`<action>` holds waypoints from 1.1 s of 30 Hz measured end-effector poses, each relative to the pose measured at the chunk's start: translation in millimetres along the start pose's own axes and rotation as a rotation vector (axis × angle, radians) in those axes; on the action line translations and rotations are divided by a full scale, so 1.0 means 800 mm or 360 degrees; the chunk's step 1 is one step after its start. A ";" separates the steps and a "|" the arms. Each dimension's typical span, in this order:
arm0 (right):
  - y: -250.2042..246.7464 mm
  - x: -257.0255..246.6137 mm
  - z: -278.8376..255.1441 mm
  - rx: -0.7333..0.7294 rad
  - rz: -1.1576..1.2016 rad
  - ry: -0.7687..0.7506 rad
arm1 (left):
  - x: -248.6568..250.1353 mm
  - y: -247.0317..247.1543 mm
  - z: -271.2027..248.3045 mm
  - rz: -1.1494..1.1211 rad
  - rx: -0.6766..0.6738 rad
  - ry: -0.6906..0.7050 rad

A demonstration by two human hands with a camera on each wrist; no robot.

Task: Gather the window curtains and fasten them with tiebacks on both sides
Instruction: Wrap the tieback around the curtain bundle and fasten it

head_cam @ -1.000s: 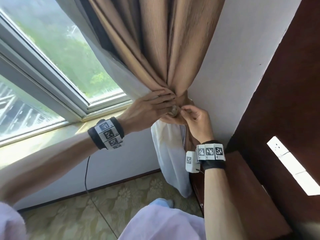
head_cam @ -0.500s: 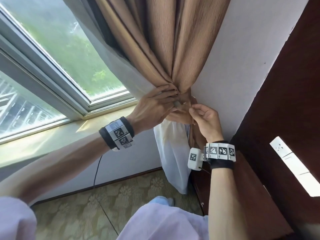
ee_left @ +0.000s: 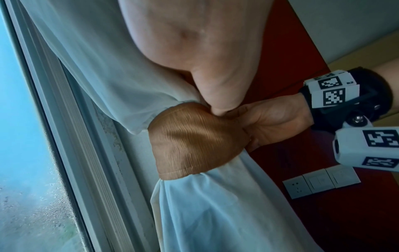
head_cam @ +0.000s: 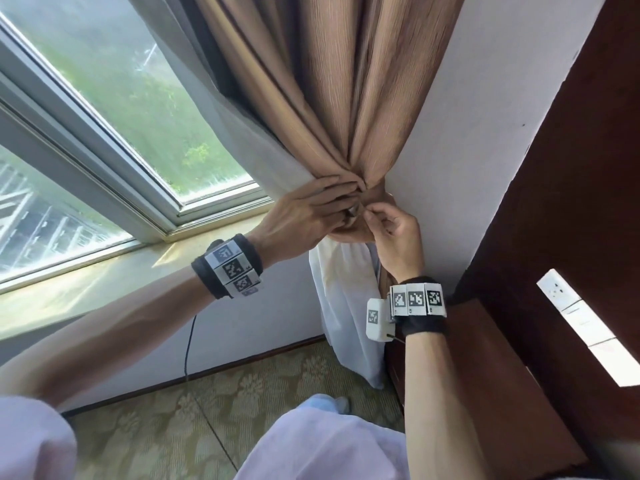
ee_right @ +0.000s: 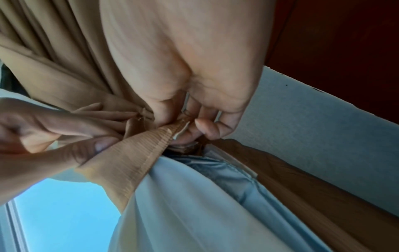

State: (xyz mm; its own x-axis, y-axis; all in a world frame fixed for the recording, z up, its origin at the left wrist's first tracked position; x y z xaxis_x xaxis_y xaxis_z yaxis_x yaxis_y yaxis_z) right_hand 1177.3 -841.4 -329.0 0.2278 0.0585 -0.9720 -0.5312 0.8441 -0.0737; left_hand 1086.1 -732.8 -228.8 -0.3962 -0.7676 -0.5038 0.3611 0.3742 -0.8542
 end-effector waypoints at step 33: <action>-0.010 0.010 0.003 0.0437 -0.0227 0.0147 | 0.021 -0.012 0.029 -0.0214 0.0343 -0.0591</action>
State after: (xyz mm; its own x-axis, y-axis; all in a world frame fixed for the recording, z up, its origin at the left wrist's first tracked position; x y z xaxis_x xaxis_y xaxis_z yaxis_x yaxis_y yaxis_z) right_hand 1185.1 -846.6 -335.3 0.2026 -0.1086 -0.9732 -0.2564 0.9533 -0.1598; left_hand 1095.8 -761.7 -226.3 -0.1358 -0.9515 -0.2760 0.5103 0.1716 -0.8427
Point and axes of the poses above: each hand's wrist, its own z-axis towards the middle knuckle, its own y-axis out of the palm, x = y × z, the point moved 8 cm from there along z, towards the middle knuckle, and after that the axes turned 12 degrees about -x, right-handed, at the moved point
